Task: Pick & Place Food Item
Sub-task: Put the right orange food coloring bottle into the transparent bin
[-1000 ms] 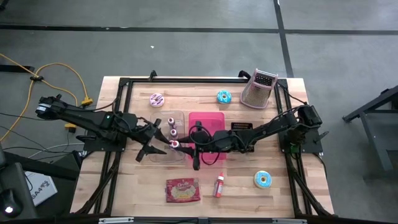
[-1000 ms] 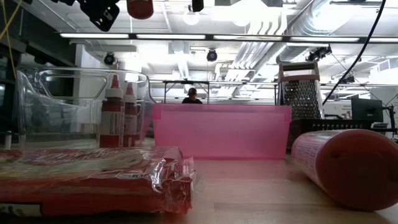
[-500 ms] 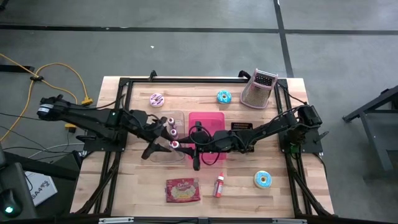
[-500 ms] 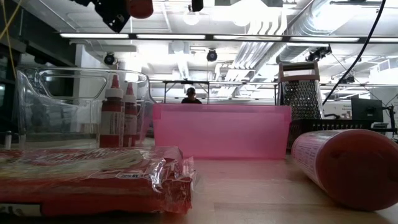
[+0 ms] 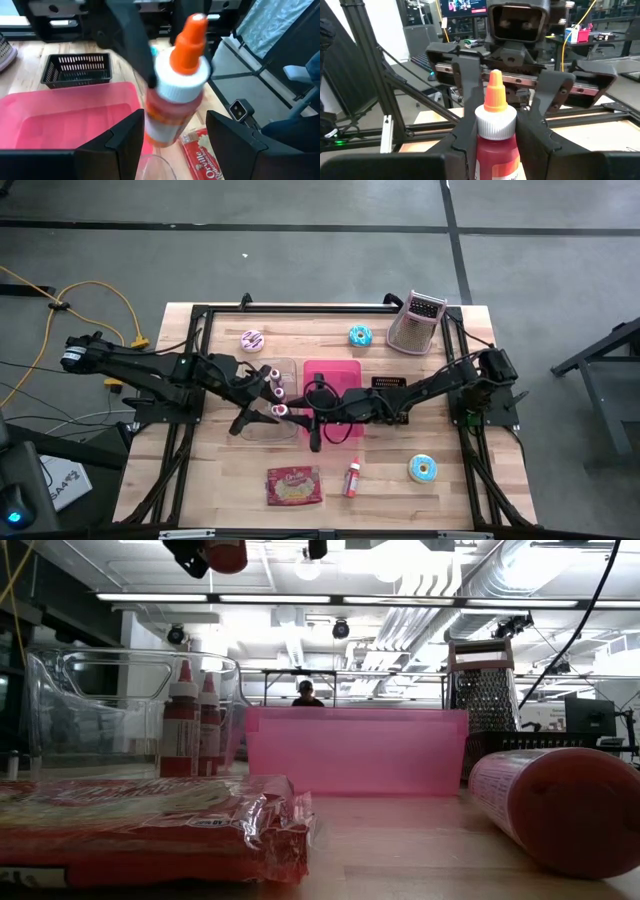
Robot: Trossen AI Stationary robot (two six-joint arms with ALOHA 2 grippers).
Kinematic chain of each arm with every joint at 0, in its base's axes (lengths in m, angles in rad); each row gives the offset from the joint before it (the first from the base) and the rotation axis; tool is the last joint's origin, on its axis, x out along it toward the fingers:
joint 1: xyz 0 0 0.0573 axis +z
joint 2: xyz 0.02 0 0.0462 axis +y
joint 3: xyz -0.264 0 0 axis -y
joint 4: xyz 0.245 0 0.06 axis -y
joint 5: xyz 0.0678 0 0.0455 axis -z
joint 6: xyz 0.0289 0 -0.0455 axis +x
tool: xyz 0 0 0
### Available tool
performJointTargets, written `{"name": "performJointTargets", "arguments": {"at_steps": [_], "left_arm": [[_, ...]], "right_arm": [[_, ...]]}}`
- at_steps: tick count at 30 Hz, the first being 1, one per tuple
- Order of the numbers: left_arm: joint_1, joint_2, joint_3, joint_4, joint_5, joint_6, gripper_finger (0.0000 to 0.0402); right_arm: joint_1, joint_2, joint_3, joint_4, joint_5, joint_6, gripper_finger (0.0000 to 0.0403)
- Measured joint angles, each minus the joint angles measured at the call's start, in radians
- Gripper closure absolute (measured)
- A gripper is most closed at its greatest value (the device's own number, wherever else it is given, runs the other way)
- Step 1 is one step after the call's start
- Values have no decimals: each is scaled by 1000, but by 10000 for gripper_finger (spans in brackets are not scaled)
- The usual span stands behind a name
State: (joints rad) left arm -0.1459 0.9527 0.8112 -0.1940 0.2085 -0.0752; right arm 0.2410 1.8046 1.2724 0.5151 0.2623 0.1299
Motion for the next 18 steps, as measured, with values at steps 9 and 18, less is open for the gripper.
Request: {"name": "performJointTargets", "arguments": {"at_steps": [9, 18], "left_arm": [[0, 10, 0, 26, -2, 11, 194], [0, 33, 0, 87, -1, 23, 194]], "right_arm": [[-17, 0, 0, 30, -23, -2, 302], [-26, 0, 0, 52, -36, -5, 302]]}}
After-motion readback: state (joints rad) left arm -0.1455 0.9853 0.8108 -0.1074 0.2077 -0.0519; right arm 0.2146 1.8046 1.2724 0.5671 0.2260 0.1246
